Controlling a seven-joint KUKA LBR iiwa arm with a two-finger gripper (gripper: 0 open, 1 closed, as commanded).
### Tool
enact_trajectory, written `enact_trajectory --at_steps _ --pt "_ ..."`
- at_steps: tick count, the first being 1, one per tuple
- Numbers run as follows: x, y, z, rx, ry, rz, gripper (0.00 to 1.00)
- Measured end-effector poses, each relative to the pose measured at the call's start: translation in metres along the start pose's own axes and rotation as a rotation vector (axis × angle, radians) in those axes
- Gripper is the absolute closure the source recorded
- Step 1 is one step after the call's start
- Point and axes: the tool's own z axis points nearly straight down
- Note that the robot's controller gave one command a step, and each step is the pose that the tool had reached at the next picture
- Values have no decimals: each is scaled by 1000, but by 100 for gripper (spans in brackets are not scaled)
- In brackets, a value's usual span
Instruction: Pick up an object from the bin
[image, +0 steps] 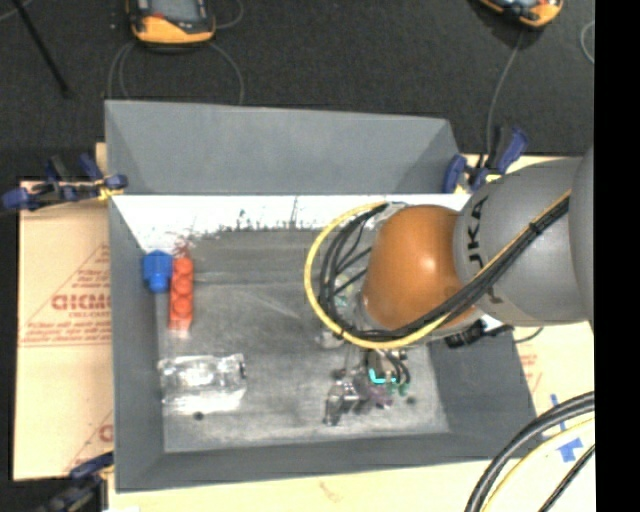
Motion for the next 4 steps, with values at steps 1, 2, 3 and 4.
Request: enact_trajectory --at_steps 1,2,3,4 --pt "-1 -58 43 3 -3 -31 0" --pt "-2 -54 40 1 -8 -33 100" --pt "-2 -54 40 1 -8 -32 0" --pt "-2 -54 40 0 -8 -31 100"
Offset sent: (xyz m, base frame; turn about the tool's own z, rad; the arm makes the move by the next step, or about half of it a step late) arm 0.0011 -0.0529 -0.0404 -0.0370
